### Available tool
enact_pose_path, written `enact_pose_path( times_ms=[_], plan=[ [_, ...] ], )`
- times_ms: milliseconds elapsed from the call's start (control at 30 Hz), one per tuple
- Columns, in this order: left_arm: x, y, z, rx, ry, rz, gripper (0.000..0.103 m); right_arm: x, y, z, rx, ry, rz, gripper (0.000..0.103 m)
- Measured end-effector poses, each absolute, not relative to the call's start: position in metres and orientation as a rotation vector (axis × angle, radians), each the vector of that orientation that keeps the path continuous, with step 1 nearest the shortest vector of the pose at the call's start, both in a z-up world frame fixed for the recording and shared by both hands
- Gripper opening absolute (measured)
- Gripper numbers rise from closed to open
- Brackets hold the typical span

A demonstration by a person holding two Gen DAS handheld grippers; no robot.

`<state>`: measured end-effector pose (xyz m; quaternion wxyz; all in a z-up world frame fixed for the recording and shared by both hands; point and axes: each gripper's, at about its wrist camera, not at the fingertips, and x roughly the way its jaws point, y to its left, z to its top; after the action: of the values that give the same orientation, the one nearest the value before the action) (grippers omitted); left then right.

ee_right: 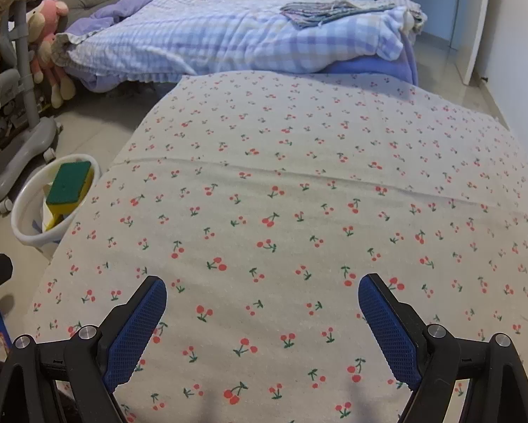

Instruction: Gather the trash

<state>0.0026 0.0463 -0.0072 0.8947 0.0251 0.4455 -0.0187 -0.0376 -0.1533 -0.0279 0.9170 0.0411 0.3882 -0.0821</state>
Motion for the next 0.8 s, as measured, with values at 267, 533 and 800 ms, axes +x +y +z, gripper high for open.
enact_pose_path(
  times_ms=[267, 533, 800],
  plan=[
    [0.003, 0.049, -0.008, 0.045, 0.922, -0.030, 0.095, -0.034, -0.156, -0.023, 0.100, 0.781, -0.182, 0.092],
    [0.006, 0.048, -0.009, 0.040, 0.911, -0.010, 0.095, -0.035, -0.154, -0.018, 0.092, 0.762, -0.173, 0.092],
    [0.005, 0.047, -0.009, 0.045, 0.905, -0.005, 0.095, -0.036, -0.154, -0.017, 0.097, 0.762, -0.166, 0.092]
  ],
)
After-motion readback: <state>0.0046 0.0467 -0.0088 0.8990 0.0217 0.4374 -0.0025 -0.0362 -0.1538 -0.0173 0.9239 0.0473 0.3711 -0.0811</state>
